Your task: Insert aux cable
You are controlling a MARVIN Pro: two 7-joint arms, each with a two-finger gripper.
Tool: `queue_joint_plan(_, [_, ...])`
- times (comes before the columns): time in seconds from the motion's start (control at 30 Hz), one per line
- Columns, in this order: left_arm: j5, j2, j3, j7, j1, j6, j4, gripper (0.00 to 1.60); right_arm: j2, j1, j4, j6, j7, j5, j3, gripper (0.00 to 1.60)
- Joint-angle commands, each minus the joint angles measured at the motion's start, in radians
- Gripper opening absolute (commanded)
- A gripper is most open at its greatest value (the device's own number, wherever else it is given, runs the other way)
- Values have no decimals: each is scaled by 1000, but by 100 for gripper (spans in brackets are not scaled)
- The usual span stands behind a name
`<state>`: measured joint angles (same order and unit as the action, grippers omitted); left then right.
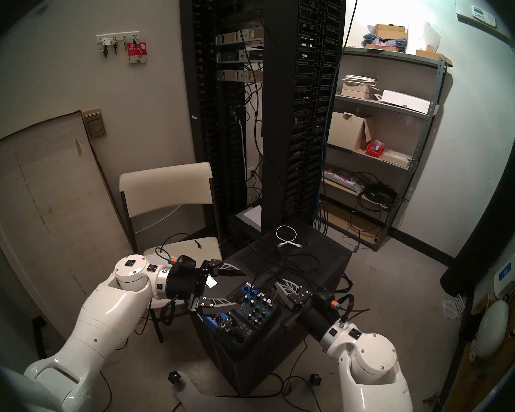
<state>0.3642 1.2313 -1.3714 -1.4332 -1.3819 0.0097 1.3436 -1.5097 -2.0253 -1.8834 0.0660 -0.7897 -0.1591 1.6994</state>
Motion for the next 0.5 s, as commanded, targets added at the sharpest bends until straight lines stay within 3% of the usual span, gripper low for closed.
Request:
queue_joint_plan(0.0, [10,24,-50,75,-3,-27,14,160,-29,-52,-60,25,-6,-21,-13,0])
queue_joint_plan(0.03, [4,34,-64,117,-6,-39,16,160,-34,-68,-71,34,-6,-19,-19,0])
queue_joint_plan(0.47, [-61,59,-88,274,0,-144,-9,160,-89,-175,-93,188,31,25,-49,0])
